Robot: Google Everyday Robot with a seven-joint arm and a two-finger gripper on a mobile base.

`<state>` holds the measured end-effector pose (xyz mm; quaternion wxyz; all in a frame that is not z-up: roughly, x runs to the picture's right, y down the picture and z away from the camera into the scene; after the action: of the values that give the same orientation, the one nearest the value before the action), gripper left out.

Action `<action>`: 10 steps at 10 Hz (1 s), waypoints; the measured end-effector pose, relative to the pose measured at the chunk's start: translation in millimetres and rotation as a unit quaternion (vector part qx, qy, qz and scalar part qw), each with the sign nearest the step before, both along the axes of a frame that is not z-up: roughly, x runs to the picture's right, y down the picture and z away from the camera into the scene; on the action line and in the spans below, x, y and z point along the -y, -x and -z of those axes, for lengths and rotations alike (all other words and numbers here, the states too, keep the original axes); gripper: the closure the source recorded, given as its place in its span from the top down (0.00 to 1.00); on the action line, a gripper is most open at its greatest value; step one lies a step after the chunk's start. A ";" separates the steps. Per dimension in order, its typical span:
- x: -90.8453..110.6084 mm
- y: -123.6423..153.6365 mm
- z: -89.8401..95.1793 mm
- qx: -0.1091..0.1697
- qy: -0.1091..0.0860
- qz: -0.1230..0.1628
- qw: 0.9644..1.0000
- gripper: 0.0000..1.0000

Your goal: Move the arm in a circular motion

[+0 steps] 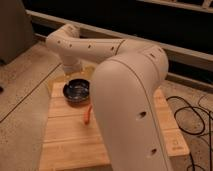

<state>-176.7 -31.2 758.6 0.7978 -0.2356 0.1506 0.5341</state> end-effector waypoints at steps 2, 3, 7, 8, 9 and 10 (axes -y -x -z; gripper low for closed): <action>-32.0 15.1 7.3 0.013 0.012 0.024 1.000 0.65; -44.6 16.6 8.9 0.011 0.016 0.028 0.999 0.65; -70.4 -35.3 20.4 -0.048 0.016 -0.029 0.998 0.65; -73.4 -57.1 24.1 -0.072 0.015 -0.050 0.996 0.65; -75.8 -88.2 29.5 -0.105 0.012 -0.078 0.991 0.65; -75.8 -118.4 35.1 -0.137 0.008 -0.103 0.985 0.65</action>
<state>-58.3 44.6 723.5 0.7085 -0.1804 0.2375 0.6395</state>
